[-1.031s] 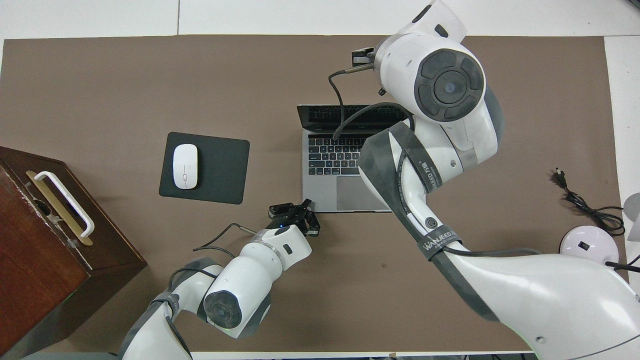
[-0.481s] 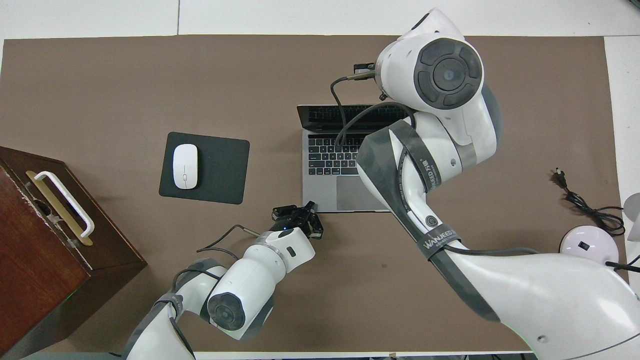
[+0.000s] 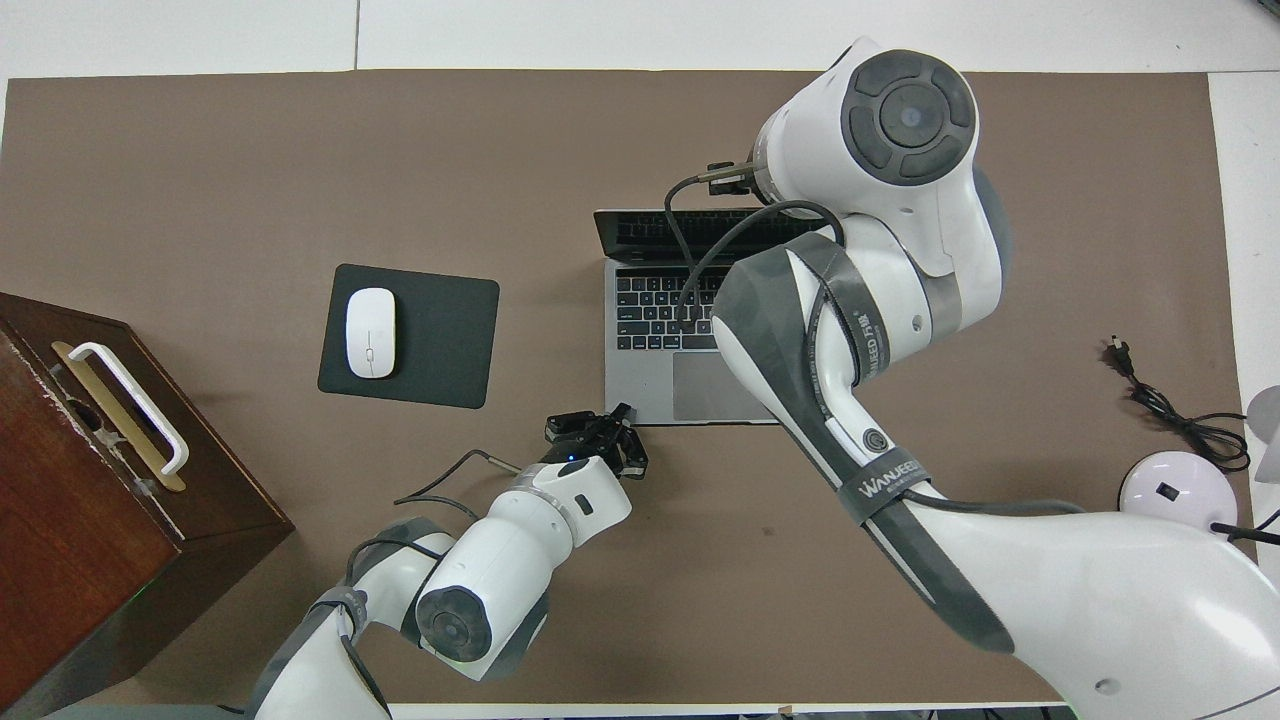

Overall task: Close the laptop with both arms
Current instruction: 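Push the laptop lid down toward the keyboard with the right gripper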

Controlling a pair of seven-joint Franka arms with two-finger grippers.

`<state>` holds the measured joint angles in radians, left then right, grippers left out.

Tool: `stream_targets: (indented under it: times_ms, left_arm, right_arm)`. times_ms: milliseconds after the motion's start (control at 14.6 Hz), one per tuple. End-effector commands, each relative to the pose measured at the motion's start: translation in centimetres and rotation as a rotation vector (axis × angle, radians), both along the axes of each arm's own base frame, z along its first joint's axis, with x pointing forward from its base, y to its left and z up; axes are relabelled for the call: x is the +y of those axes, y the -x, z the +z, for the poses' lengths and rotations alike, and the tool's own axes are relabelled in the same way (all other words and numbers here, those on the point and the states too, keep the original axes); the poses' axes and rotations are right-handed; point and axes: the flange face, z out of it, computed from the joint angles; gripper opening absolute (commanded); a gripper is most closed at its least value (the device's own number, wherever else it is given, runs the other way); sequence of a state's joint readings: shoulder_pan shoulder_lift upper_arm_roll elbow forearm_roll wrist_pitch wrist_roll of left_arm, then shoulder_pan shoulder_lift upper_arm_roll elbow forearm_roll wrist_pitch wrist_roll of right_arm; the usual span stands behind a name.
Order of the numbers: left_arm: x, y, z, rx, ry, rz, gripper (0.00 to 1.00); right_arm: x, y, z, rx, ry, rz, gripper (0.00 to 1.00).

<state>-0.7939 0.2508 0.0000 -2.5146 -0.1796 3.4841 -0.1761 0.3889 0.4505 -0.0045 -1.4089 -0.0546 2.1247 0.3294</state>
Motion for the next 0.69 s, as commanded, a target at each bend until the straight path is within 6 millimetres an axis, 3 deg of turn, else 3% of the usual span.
stream_targets:
  times_ms: [0,412,619]
  left_arm:
    - [-0.5,0.2,-1.5,0.0,-0.017,-0.015,0.0]
    - [-0.2,0.1,-2.2,-0.001,-0.039,-0.028,0.0]
    - [-0.2,0.1,-2.4,-0.001,-0.046,-0.038,0.0]
  right_arm:
    - [-1.1,0.3,0.4,0.061,-0.017,0.036,0.0]
    - [-1.7,1.4,-0.4,0.191,-0.036,0.041,0.0]
    - [-2.3,1.6,-2.3,0.244,-0.059,0.024,0.0]
